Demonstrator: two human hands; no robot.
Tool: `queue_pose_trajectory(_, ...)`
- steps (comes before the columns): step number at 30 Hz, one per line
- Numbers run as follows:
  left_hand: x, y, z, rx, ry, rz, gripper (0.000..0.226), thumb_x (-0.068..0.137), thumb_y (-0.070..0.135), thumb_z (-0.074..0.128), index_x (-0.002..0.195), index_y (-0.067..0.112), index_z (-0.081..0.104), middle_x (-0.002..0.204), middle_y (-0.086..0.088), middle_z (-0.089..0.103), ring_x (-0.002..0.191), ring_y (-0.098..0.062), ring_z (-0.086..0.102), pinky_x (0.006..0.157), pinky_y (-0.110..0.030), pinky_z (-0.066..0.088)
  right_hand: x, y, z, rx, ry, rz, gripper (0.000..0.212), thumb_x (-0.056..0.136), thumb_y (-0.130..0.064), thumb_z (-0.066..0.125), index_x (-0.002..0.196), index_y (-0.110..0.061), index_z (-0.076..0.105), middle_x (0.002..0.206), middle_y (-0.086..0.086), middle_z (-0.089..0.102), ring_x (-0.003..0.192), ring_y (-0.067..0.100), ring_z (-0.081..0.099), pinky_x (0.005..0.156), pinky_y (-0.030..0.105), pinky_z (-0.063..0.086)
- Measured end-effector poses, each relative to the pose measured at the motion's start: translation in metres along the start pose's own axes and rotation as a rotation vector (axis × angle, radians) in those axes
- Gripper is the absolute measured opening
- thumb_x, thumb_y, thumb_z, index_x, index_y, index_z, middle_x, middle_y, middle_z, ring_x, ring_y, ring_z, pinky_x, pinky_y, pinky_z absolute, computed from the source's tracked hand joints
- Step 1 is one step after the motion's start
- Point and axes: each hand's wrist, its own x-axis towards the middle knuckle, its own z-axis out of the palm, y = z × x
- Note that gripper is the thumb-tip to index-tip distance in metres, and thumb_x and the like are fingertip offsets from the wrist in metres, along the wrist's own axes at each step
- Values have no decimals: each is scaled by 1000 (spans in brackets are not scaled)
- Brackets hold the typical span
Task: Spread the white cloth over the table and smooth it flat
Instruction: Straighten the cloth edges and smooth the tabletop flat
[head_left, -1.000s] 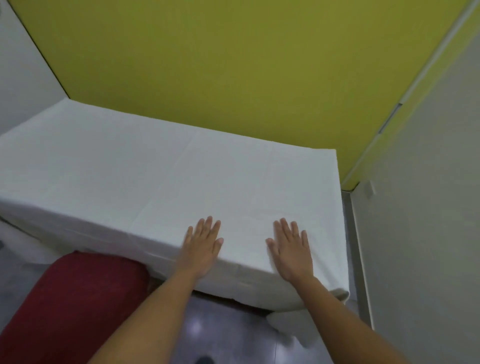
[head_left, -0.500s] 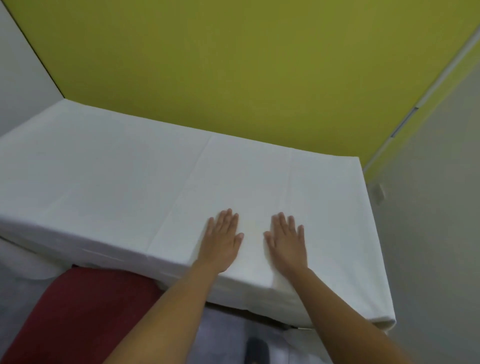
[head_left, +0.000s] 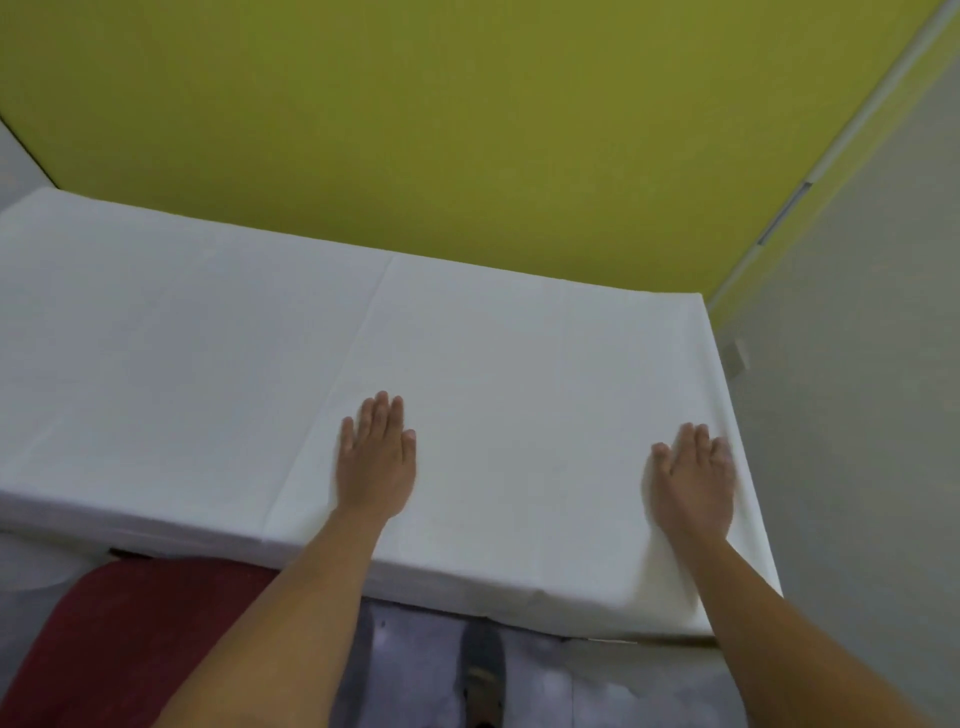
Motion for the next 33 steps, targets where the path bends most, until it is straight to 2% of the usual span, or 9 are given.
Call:
queue_pose_trajectory(3, -2, -7, -6, -1, -22, -110, 57, 101, 37, 11, 152, 12, 2, 161, -6, -1, 148, -21, -1, 119, -42, 0, -11, 2, -4, 17, -1, 24, 58, 100, -37, 22, 151, -8, 18, 159, 10, 17, 147, 27, 8, 119, 38, 5)
queue_pose_trajectory(6, 3, 1, -11, 9, -48, -181, 59, 101, 37, 12, 151, 8, 0, 160, -10, -3, 148, -24, -2, 119, -46, 2, -12, -18, -6, 48, -13, 76, 57, 101, -33, 25, 150, -5, 17, 159, 13, 16, 147, 31, 7, 119, 44, 4)
queue_pose_trajectory(8, 12, 16, -13, 27, -40, -101, 59, 101, 36, 15, 151, 8, 1, 160, -10, -2, 148, -24, -3, 119, -46, 0, -10, -41, -4, 32, -48, -16, 56, 101, -33, 24, 151, -8, 15, 160, 11, 14, 147, 30, 6, 119, 46, 5)
queue_pose_trajectory(12, 38, 67, -9, -6, -95, 211, 56, 102, 35, 18, 152, 13, 4, 161, -6, 0, 148, -20, -3, 119, -44, -2, -1, -106, 16, -32, -173, -403, 55, 102, -36, 21, 152, -16, 11, 161, 4, 7, 148, 25, 1, 118, 44, 0)
queue_pose_trajectory(17, 92, 94, 3, 35, -110, 312, 56, 102, 37, 13, 152, 16, 2, 161, -3, -1, 148, -17, -3, 119, -45, -3, 55, -155, 33, -11, -210, -529, 56, 102, -42, 16, 153, -22, 7, 162, -3, 2, 148, 20, -6, 118, 43, -5)
queue_pose_trajectory(21, 149, 94, 2, 29, -79, 342, 55, 102, 39, 17, 152, 20, 7, 161, -2, 3, 148, -17, 1, 118, -45, -1, 113, -164, 39, -21, -173, -513, 54, 100, -46, 15, 152, -29, 13, 161, -5, 7, 148, 20, -1, 118, 43, -1)
queue_pose_trajectory(26, 203, 87, 5, 2, -8, 258, 54, 100, 39, 22, 151, 25, 14, 161, 0, 8, 148, -17, 6, 118, -45, 3, 186, -146, 37, -41, -111, -334, 55, 98, -48, 17, 151, -32, 16, 161, -5, 10, 148, 22, 3, 118, 43, 2)
queue_pose_trajectory(29, 216, 83, 3, -6, -2, 225, 53, 100, 39, 24, 151, 26, 16, 161, -1, 10, 147, -18, 7, 118, -46, 3, 205, -125, 31, -23, -105, -251, 57, 96, -53, 16, 150, -34, 17, 161, -5, 10, 148, 23, 3, 118, 44, 1)
queue_pose_trajectory(33, 226, 67, -3, -2, -13, 143, 54, 100, 40, 21, 152, 26, 14, 161, -2, 9, 148, -20, 6, 118, -46, 4, 204, -102, 23, -14, -53, -123, 59, 96, -50, 16, 151, -29, 18, 161, -1, 12, 148, 26, 5, 118, 47, 3)
